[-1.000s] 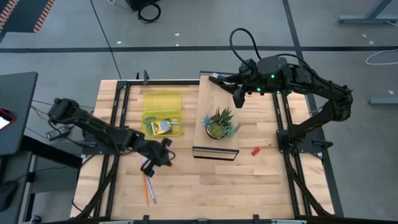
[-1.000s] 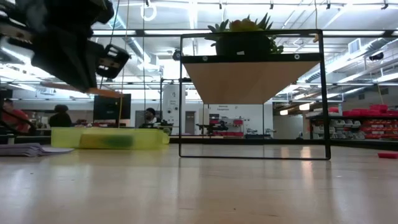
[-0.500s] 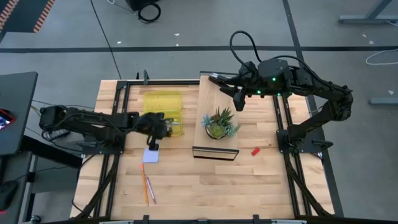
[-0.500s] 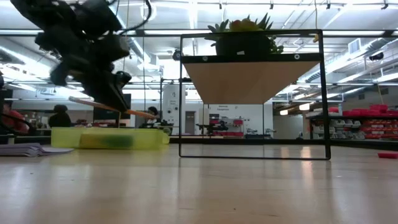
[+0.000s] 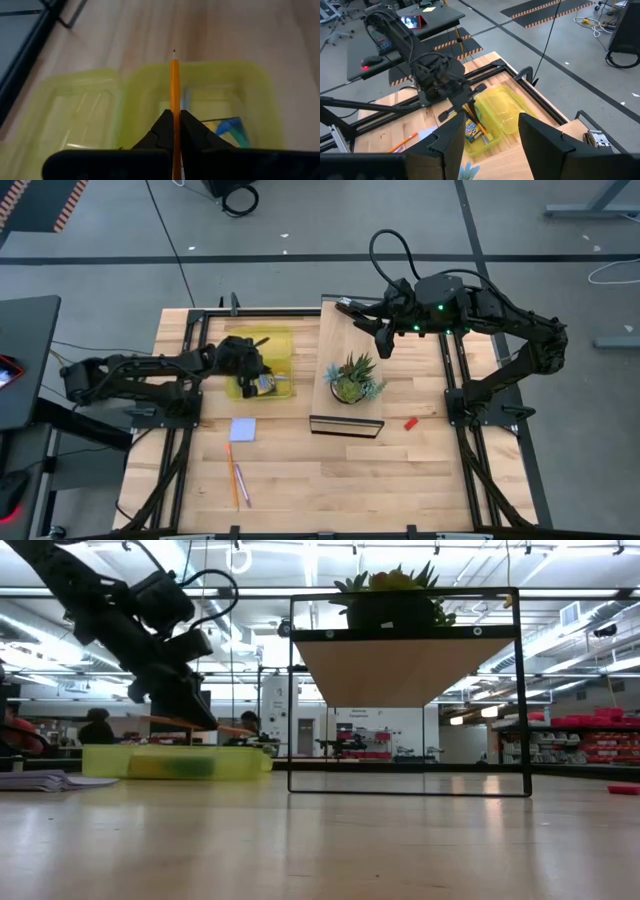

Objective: Pack school essentials
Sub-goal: Put the orange pencil into the yellow supply box

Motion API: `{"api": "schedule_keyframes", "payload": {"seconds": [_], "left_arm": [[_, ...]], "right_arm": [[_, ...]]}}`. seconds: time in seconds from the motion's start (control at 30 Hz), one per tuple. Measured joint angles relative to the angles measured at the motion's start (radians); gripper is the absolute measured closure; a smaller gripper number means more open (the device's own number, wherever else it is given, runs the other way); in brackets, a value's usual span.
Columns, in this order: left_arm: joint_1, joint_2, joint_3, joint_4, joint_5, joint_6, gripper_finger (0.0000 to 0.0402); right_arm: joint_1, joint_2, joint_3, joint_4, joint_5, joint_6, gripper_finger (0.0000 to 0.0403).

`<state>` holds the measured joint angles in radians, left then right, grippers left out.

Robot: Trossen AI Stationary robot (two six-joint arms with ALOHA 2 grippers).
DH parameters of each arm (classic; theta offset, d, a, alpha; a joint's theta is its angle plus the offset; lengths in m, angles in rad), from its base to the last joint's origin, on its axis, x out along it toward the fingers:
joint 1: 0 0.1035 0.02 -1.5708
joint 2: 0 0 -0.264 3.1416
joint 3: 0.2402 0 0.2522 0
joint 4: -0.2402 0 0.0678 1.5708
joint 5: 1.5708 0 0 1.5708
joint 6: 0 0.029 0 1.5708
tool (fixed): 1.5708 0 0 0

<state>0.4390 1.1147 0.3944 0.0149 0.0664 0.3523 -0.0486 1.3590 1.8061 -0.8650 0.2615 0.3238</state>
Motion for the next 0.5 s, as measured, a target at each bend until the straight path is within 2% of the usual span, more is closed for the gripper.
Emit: {"api": "schedule_keyframes", "payload": {"seconds": [0.33, 0.5], "left_arm": [[0.08, 0.018, -0.063, 0.065, 0.027, 0.038, 0.0391], [0.081, 0.018, -0.099, 0.132, 0.025, 0.05, 0.0357]], "right_arm": [[0.0, 0.0, 0.0, 0.0, 0.0, 0.008, 0.0213], [0.0, 0.0, 0.0, 0.0, 0.0, 0.009, 0.0213]]}}
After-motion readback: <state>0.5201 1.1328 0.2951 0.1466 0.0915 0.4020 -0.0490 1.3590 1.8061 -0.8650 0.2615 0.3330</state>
